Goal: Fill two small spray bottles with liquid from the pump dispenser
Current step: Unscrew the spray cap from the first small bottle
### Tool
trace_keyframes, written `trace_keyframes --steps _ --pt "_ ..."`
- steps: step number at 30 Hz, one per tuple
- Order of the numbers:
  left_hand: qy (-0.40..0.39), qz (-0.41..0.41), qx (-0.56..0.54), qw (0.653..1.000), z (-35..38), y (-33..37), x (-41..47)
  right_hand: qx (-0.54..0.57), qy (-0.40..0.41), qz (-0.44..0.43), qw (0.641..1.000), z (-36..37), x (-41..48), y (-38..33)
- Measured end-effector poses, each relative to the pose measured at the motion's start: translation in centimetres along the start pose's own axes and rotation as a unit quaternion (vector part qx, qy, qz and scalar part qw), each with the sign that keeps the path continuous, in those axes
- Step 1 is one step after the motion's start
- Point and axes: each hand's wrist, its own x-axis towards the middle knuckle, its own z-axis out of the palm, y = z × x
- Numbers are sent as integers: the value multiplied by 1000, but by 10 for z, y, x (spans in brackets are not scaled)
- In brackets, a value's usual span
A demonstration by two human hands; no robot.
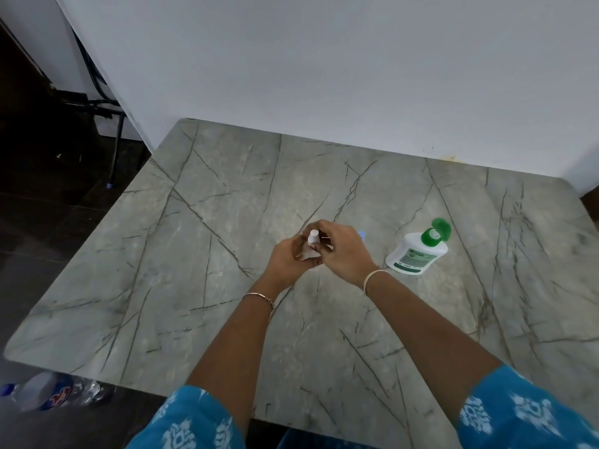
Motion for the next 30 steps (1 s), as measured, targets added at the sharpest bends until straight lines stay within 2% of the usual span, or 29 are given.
trace_keyframes --steps 3,8,16,19,25,30 --pt "11 -11 -21 1000 -2 -1 -2 23 5 0 1000 -1 0 0" --pt "65 -12 -32 997 3 -13 -1 40 135 26 990 12 -6 4" --pt "116 73 52 989 20 -47 3 83 194 30 977 60 -10 28" --pt "113 97 59 987 16 -59 9 80 197 18 977 64 -2 40" --pt "129 150 89 976 17 -66 22 92 276 -30 956 73 0 54" --pt "158 176 132 963 23 -71 28 86 263 -87 957 87 1 64"
